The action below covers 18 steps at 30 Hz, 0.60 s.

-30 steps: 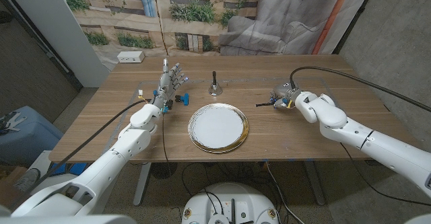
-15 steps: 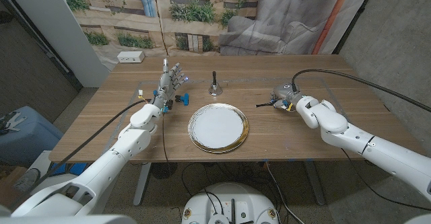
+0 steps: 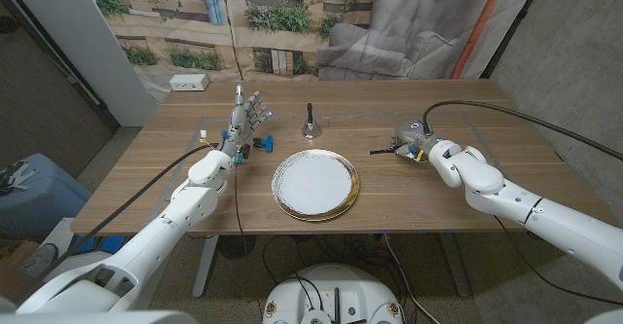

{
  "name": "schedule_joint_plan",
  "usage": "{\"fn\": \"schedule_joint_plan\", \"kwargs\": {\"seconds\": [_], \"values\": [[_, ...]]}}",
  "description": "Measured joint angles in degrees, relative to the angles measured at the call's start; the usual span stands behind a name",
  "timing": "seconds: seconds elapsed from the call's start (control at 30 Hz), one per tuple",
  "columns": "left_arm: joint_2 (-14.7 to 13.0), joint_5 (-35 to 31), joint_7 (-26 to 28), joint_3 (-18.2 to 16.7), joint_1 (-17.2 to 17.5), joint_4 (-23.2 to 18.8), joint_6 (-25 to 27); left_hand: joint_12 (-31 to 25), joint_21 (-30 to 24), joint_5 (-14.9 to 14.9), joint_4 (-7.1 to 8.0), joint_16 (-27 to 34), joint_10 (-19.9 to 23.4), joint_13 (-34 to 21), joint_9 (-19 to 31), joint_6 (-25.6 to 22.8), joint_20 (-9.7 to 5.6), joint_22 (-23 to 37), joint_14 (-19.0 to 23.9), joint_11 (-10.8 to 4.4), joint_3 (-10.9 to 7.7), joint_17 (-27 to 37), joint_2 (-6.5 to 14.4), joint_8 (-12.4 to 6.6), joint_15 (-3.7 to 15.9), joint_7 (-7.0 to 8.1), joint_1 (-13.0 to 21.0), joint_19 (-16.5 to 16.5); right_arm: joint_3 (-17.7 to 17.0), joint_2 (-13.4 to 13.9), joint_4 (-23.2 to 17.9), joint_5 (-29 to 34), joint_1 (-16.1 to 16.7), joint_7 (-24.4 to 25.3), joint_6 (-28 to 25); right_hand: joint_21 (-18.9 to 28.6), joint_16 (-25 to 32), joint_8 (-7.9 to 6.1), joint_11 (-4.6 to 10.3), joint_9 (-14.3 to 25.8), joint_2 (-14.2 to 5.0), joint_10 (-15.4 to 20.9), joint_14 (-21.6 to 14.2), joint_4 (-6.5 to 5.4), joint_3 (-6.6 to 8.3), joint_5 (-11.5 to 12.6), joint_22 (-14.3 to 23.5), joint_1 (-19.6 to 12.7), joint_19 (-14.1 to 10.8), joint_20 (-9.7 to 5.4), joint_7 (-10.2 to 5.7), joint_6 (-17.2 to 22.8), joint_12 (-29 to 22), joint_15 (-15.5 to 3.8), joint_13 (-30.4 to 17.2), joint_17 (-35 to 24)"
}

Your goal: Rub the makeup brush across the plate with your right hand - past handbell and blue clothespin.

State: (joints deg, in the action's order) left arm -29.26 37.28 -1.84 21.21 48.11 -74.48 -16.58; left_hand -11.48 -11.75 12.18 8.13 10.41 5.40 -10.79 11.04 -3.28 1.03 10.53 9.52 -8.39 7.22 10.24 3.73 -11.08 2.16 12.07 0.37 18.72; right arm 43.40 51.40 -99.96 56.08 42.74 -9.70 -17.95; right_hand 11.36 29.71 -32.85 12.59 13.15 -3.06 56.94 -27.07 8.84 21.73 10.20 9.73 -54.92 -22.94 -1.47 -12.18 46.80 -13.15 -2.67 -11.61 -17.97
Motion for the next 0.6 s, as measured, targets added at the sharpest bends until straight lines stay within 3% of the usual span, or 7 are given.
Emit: {"fn": "schedule_joint_plan", "kwargs": {"seconds": [0.6], "values": [[-0.04,0.0,0.02,0.0,0.0,0.0,-0.01,0.0,0.0,0.0,0.0,0.0,0.0,0.0,0.0,0.0,0.0,0.0,0.0,0.0,0.0,0.0,0.0,0.0,0.0,0.0,0.0,0.0,-3.71,1.24,-2.25,-5.94,2.58,4.34,1.06,0.0,0.0,-0.1,0.31,0.04,-1.52,0.91,0.01,0.01,-0.01,0.44,0.0,0.01,0.09,-0.7,0.1,1.13,0.02,0.0,-0.27,0.01]]}}
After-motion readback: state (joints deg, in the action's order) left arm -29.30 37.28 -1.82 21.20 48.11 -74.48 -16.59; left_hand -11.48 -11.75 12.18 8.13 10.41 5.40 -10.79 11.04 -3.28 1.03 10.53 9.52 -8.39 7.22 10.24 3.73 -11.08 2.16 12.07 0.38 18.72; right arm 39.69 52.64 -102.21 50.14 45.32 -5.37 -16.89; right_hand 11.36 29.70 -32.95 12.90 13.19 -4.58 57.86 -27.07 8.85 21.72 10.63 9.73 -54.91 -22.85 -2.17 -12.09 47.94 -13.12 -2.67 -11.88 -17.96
